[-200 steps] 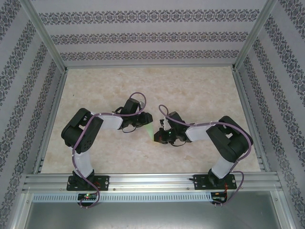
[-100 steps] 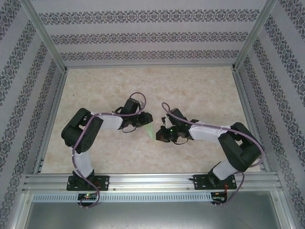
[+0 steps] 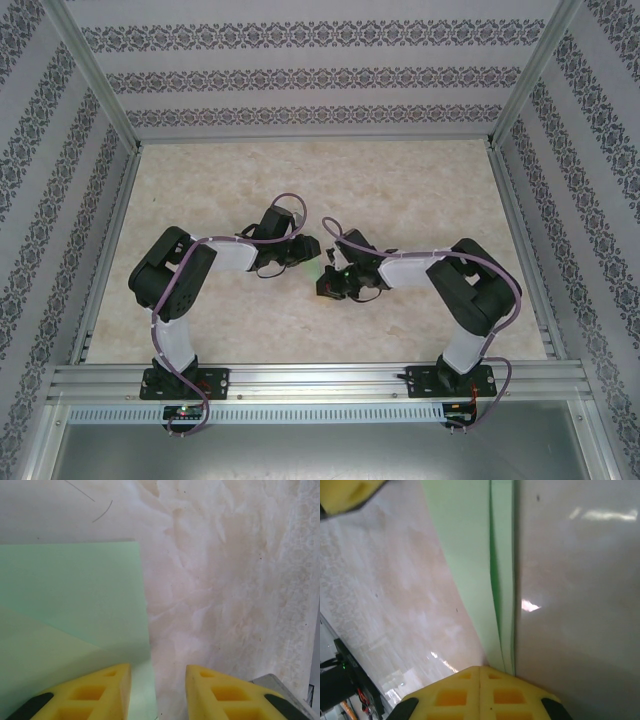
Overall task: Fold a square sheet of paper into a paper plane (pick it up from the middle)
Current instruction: Fold the wing for the fifth time at the center of the table.
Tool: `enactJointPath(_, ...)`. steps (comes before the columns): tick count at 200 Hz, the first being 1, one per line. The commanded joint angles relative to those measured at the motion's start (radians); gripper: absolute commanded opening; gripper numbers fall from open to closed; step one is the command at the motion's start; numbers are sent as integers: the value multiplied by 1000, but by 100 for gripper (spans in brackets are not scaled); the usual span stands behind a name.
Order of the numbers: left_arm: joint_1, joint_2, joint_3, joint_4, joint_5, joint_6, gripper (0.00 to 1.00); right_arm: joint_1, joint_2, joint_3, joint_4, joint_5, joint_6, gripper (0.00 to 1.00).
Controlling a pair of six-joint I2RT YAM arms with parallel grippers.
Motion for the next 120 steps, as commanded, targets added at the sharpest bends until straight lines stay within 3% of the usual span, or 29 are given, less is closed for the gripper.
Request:
enactJointPath(1, 4, 44, -11, -62, -45, 14, 36, 6, -37, -74, -79, -30, -36, 0)
enactJointPath(68, 3, 36, -13, -60, -35, 17, 36, -20, -146, -36, -30, -19, 8, 0)
enactJointPath(120, 2, 36, -3, -63, -26, 19, 36, -27, -1, 60, 91, 4, 63, 0)
